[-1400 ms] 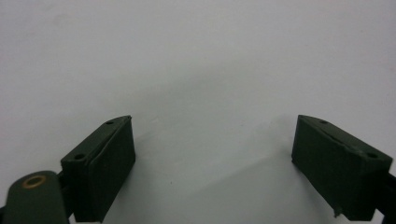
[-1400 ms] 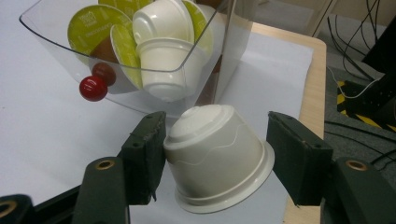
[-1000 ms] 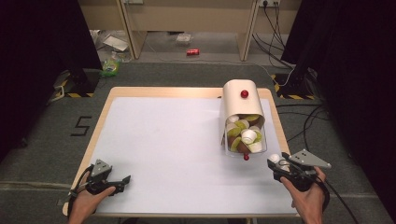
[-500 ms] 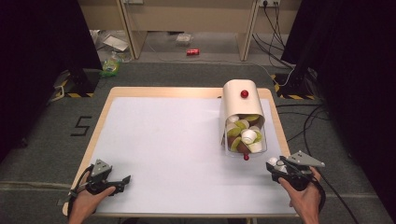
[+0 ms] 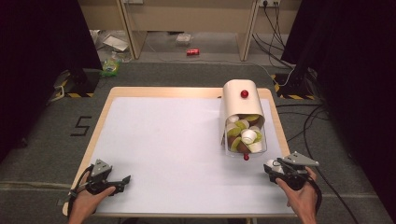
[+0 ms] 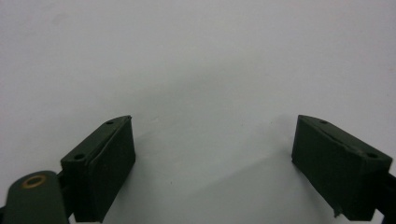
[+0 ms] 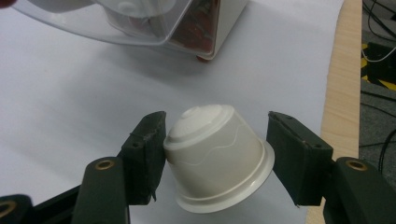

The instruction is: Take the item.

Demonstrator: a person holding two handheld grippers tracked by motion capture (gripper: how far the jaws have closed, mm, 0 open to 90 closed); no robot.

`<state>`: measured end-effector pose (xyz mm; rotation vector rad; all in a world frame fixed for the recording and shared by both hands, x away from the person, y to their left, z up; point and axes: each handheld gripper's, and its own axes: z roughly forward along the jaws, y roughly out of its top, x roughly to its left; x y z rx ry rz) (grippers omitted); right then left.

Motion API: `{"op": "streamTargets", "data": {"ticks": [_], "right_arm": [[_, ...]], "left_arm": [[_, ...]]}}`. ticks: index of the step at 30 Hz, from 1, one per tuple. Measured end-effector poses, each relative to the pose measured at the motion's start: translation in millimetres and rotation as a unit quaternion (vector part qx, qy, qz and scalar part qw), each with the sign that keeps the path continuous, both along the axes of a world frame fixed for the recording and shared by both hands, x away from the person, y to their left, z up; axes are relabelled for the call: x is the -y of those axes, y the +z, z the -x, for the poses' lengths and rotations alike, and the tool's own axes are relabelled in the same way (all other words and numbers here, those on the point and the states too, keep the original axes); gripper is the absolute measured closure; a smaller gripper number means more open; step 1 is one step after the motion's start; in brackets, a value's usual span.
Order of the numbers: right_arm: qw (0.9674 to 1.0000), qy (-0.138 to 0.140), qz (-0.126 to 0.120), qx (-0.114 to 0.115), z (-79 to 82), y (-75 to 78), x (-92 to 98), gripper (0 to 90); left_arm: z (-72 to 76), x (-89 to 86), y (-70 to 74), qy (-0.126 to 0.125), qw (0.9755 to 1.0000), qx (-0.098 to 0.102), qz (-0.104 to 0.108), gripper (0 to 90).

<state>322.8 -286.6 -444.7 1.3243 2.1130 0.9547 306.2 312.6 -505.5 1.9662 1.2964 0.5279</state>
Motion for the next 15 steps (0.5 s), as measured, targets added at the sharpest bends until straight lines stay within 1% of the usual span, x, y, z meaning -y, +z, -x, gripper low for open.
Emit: {"op": "streamTargets", "data": {"ticks": [7, 10, 15], "right_arm": [[0.9999, 0.002, 0.003, -0.012, -1.6, -6.2, -0.3, 39.7], [0.9999, 0.001, 0.004, -0.013, -2.6, -7.3, 0.0, 39.6], [0.9998, 0.003, 0.005, -0.021, -3.5, -10.3, 0.3, 39.6]], "left_arm": [[0.0, 0.0, 0.1, 0.000, 1.0000, 0.000, 0.000, 12.5], [0.0, 0.0, 0.0, 0.000, 1.0000, 0.000, 0.000, 12.5], [0.0, 0.0, 0.0, 0.000, 1.0000, 0.000, 0.000, 12.5]]}}
